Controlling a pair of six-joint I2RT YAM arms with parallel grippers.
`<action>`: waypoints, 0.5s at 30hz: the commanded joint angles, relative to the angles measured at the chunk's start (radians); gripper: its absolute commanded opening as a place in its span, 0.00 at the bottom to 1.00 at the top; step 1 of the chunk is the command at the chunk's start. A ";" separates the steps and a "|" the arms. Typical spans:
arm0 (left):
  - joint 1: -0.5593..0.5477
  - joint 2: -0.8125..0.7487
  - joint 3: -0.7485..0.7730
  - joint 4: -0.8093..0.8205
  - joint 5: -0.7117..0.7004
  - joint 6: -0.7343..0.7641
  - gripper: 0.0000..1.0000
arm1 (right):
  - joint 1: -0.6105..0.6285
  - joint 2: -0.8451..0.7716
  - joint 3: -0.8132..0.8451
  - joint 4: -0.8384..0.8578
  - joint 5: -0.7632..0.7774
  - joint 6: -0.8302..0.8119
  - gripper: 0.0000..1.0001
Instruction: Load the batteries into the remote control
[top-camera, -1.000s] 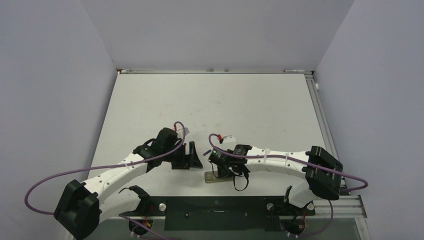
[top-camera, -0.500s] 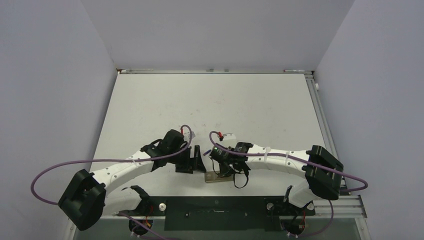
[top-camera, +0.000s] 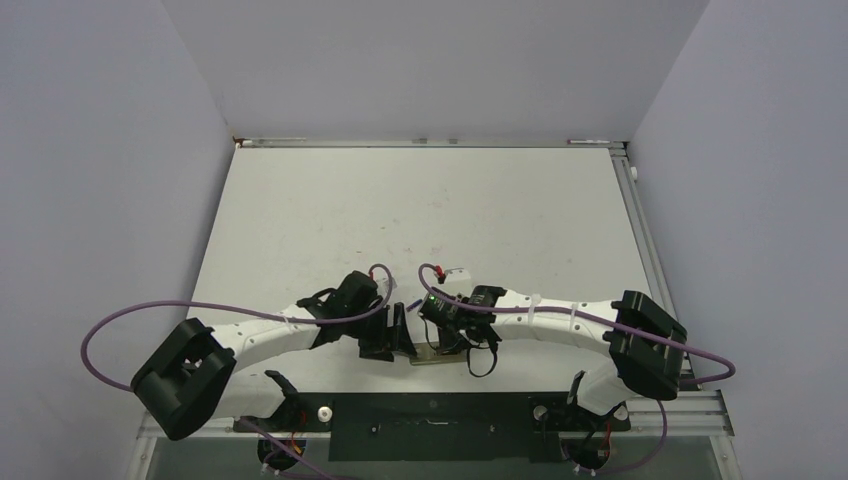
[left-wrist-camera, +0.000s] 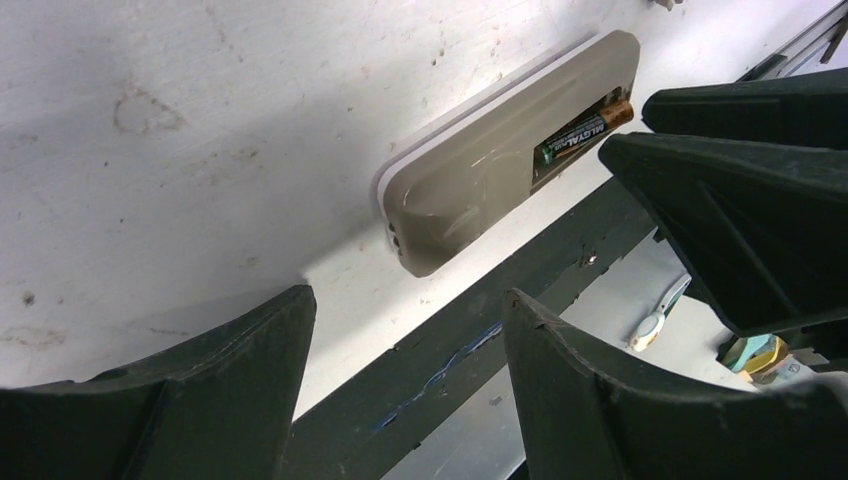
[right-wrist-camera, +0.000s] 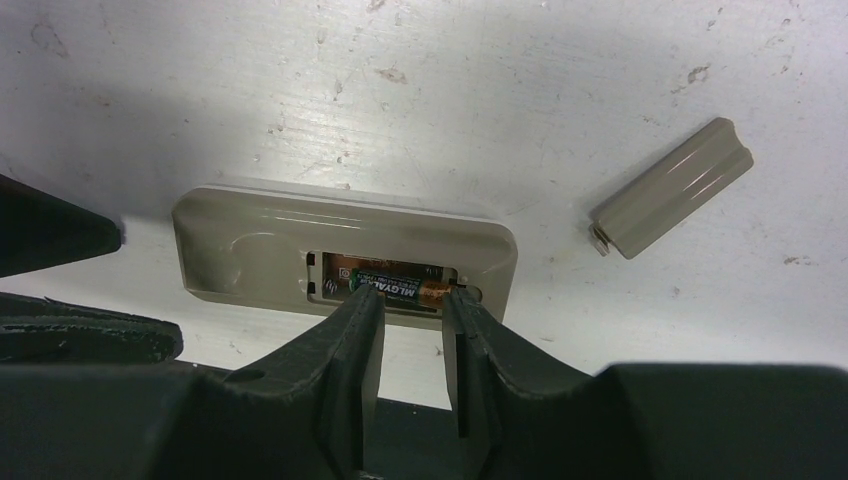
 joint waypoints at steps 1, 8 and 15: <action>-0.006 0.022 -0.007 0.116 0.027 -0.039 0.64 | -0.002 -0.038 -0.014 0.023 0.004 0.001 0.29; -0.005 0.061 -0.012 0.167 0.040 -0.058 0.56 | -0.002 -0.040 -0.021 0.027 -0.002 0.004 0.28; -0.004 0.087 -0.009 0.182 0.045 -0.060 0.50 | -0.002 -0.052 -0.034 0.029 -0.001 0.012 0.28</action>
